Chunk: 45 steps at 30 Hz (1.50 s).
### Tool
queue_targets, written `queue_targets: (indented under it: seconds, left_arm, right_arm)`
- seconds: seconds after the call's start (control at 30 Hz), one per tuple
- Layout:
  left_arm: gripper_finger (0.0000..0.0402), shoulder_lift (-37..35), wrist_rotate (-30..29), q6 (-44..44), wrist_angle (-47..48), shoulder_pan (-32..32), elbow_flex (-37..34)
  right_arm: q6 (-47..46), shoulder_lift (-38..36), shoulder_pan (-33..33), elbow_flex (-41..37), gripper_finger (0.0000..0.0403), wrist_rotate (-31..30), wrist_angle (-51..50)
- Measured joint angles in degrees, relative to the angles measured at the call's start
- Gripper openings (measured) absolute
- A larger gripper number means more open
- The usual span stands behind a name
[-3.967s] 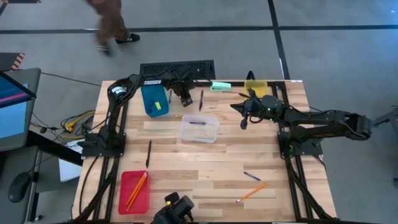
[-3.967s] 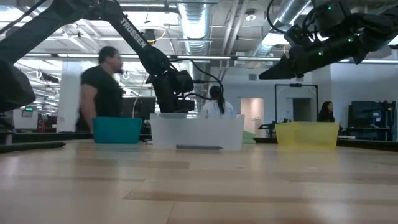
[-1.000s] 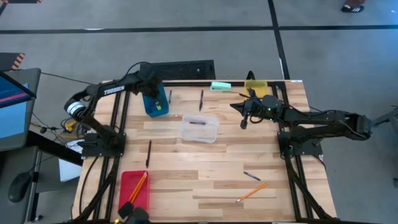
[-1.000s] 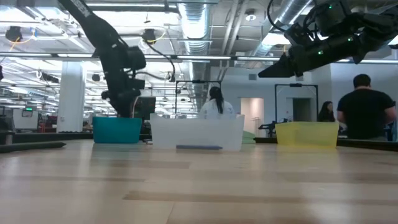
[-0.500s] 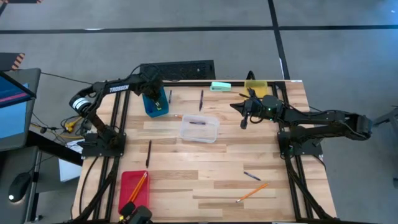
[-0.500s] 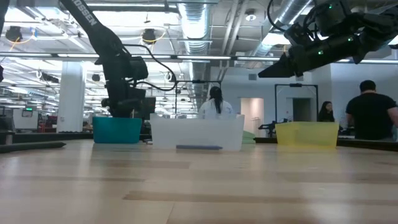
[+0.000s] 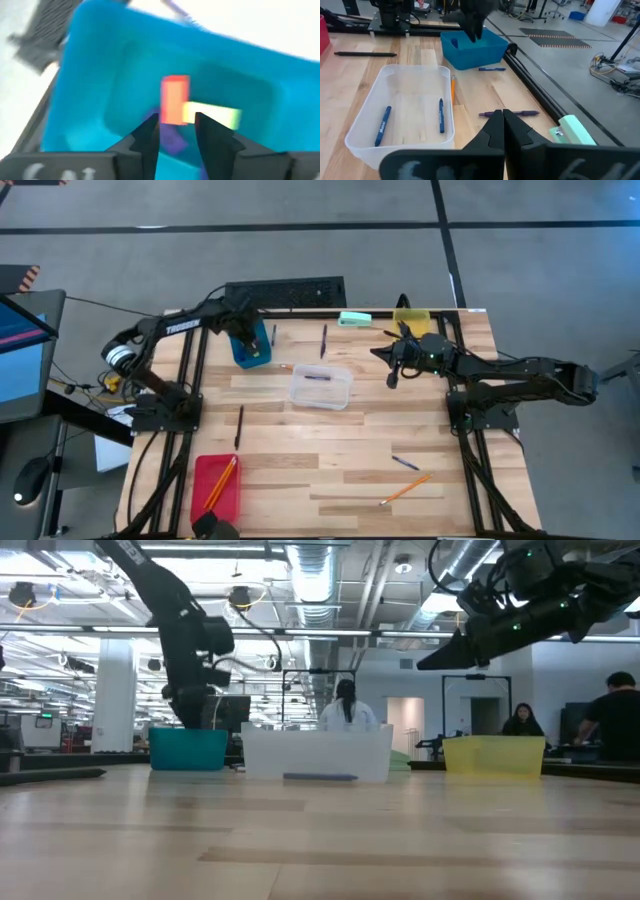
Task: Sort crayons/erasers/pens/pencils in bins
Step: Put the violet pen into the yellow bin
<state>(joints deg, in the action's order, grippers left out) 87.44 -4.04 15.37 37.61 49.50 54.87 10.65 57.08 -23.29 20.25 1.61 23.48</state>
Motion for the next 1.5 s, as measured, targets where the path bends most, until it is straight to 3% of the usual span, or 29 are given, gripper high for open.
queue_targets:
  seconds: [0.23, 0.33, 0.5, 0.67, 0.8, 0.93, 1.17, 1.33, 1.5]
  left_arm:
    - [0.0017, -6.4, 22.8, 1.8, -3.6, -3.3, 0.0]
    - [0.0005, -6.6, 27.4, -0.4, -10.8, -6.4, 0.0]
    - [0.0001, -4.0, 25.5, -7.5, -21.8, -12.7, 0.1]
    - [0.0, 0.5, 16.7, -14.7, -29.7, -17.9, 0.1]
    - [0.0, 6.8, 9.1, -20.5, -31.0, -20.7, 3.4]
    - [0.0012, 13.8, 7.2, -21.7, -30.5, -22.3, 9.5]
    - [0.009, 24.0, 2.3, -17.9, -19.9, -21.6, 24.3]
    - [0.0152, 33.0, 5.3, -16.3, -5.7, -18.3, 37.8]
    - [0.0172, 42.2, 6.5, -15.0, 4.8, -16.5, 50.3]
  right_arm:
    - [-0.1, 0.0, 0.0, 0.0, 0.0004, 0.0, -0.9]
    - [0.2, 0.0, 0.0, 0.0, 0.0004, 0.0, -0.5]
    - [1.2, 0.0, 0.0, 0.0, 0.0003, 0.0, -0.6]
    - [1.8, 0.0, 0.0, 0.0, 0.0004, 0.0, -0.8]
    - [1.9, 0.0, 0.0, 0.0, 0.0005, 0.0, -1.0]
    - [1.9, 0.0, 0.0, 0.0, 0.0003, 0.0, -1.4]
    - [1.9, 0.0, 0.0, 0.0, 0.0006, 0.0, -1.6]
    - [1.9, 0.0, 0.0, 0.0, 0.0003, 0.0, -1.9]
    - [1.9, 0.0, 0.1, 0.0, 0.0005, 0.0, -1.9]
